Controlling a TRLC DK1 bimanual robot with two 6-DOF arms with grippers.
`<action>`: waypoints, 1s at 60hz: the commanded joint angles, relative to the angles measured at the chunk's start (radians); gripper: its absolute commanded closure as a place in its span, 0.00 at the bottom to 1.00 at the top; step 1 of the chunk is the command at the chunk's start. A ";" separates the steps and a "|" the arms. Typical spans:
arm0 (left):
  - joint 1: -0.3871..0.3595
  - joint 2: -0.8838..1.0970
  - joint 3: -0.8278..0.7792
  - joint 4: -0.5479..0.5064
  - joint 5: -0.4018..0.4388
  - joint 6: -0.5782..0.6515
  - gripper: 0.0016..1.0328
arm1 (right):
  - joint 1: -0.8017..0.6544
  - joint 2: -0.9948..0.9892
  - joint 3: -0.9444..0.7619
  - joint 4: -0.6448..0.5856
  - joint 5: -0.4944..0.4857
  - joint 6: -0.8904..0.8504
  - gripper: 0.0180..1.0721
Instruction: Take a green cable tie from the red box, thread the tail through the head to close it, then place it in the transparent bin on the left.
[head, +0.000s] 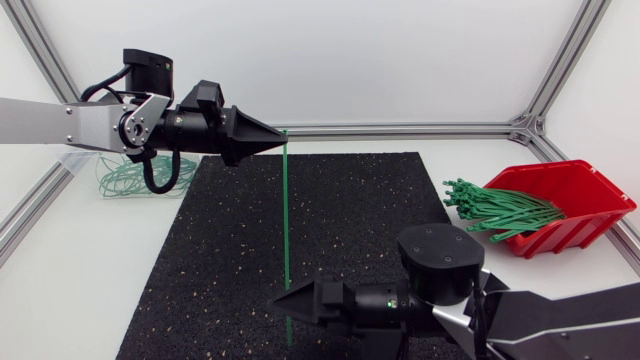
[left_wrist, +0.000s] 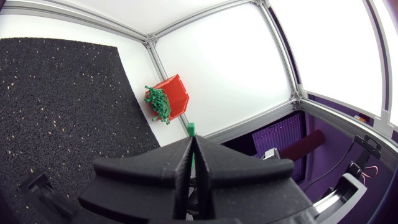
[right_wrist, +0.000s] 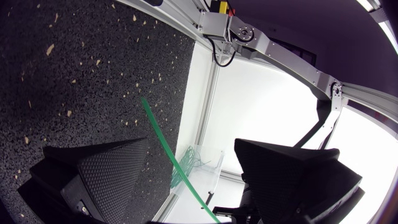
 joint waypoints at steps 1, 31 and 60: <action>0.005 0.019 0.023 -0.006 0.019 0.009 0.97 | 0.007 0.021 -0.015 0.025 0.003 0.011 0.07; 0.013 0.050 0.028 0.000 0.089 0.012 0.97 | -0.021 0.038 -0.043 0.103 -0.030 0.022 0.52; -0.009 0.075 0.037 -0.010 0.095 0.004 0.97 | -0.019 0.111 -0.043 0.135 -0.021 0.002 0.66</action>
